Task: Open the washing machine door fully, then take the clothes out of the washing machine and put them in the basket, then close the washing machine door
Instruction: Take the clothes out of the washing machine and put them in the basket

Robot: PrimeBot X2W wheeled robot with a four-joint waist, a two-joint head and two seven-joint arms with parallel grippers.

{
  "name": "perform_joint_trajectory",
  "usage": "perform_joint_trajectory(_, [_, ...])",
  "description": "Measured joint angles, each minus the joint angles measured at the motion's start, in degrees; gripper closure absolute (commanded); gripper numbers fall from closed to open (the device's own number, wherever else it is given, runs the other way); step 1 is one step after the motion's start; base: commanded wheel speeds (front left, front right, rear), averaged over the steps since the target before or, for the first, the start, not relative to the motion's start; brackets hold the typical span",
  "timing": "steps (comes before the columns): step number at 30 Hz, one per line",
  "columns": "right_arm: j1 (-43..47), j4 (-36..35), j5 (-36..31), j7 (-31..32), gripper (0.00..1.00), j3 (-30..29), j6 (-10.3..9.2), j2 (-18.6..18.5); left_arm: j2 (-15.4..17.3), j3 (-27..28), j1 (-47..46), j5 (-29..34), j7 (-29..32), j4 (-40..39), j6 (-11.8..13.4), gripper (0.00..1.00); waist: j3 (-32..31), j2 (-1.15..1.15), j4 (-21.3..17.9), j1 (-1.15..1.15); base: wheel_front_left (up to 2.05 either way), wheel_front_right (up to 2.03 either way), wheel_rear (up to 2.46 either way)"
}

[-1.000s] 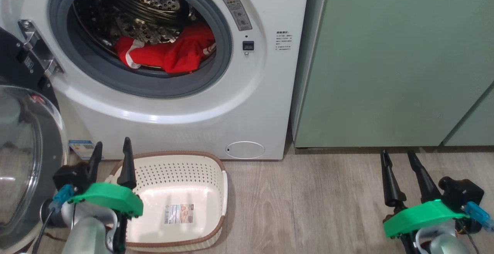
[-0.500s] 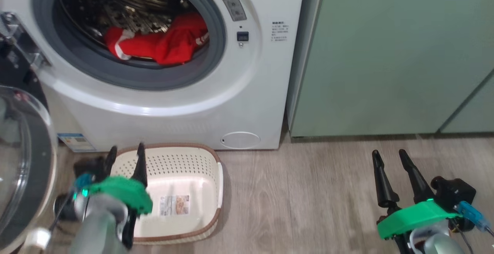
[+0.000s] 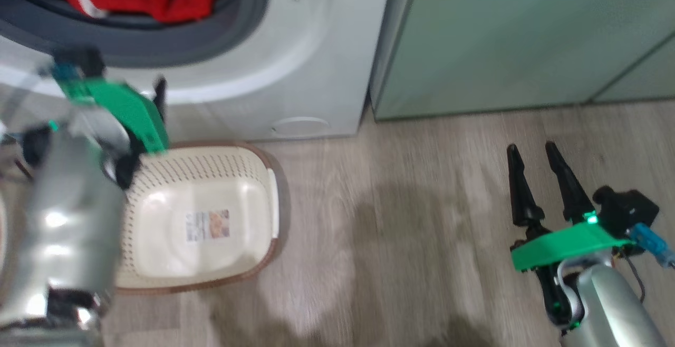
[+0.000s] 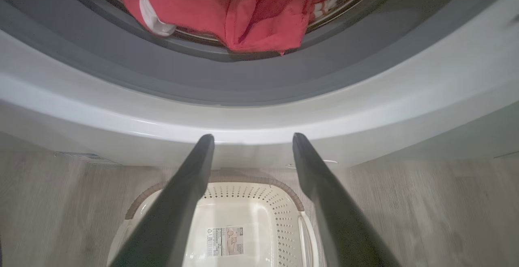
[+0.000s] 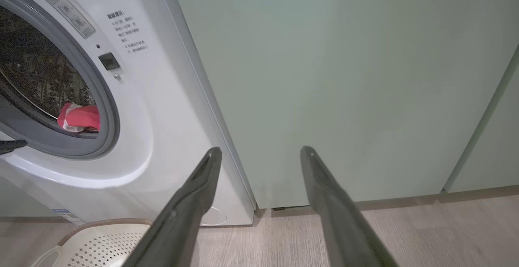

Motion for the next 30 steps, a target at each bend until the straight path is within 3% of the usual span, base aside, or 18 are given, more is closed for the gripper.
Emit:
perform_joint_trajectory(10, [-5.69, -0.79, 0.04, 0.00, 0.00, 0.93, 0.00, -0.01, 3.56, 0.18, -16.74, -1.09, 6.99, 2.49, 0.60, 0.00, 9.11, 0.00, -3.77, 0.00, 0.00, 0.00, 0.00])
perform_joint_trajectory(30, [-10.51, -2.78, 0.03, 0.00, 0.00, 0.86, 0.00, 0.90, 8.77, -1.87, -33.32, -0.89, 8.56, 10.79, 0.59, 0.00, 23.28, 0.00, -9.82, 0.01, 0.00, 0.00, 0.00])
